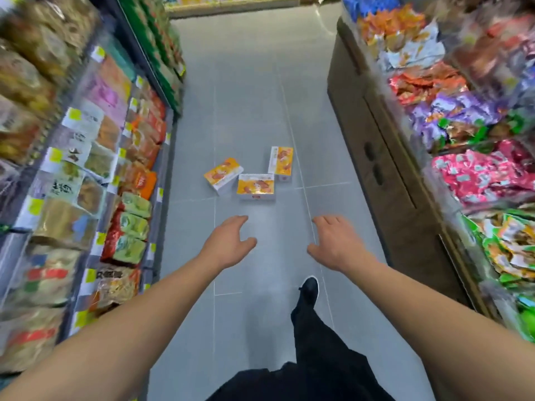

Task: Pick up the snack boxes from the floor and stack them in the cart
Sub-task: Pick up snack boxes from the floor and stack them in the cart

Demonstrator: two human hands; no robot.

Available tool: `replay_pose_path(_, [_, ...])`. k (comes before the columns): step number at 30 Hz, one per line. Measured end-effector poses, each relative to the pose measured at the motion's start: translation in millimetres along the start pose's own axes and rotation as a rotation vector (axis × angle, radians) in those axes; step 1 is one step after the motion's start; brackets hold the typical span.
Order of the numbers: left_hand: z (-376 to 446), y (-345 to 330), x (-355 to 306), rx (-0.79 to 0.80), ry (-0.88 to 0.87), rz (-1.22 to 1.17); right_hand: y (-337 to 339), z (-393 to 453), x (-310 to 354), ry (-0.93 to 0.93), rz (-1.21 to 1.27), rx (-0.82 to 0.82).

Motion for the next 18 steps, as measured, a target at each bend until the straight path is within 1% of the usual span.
replay_pose_path(7, [107.3, 62.4, 27.9, -0.057, 0.229, -0.109, 46.7, 149.9, 6.0, 0.096, -0.043, 0.116])
replay_pose_path(9, [129.0, 73.3, 33.6, -0.075, 0.255, -0.153, 54.6, 179.9, 10.4, 0.106, -0.058, 0.131])
replay_pose_path(11, [165.2, 84.1, 51.7, -0.075, 0.303, -0.194, 57.1, 228.3, 20.8, 0.125, -0.066, 0.173])
replay_pose_path(15, [240.9, 90.9, 91.4, -0.031, 0.343, -0.259, 47.6, 314.7, 37.0, 0.074, -0.036, 0.231])
replay_pose_path(18, [297.5, 90.9, 120.9, -0.002, 0.348, -0.277, 38.0, 371.7, 40.3, -0.006, 0.004, 0.226])
Point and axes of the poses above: each hand's wrist, its own z-axis towards the middle knuckle, its own y-axis out of the back of the hand, x = y × z, the point moved 5 cm from there along z, towards the middle knuckle, and after that the axes turned 3 degrees about z, right-handed, at the moved point
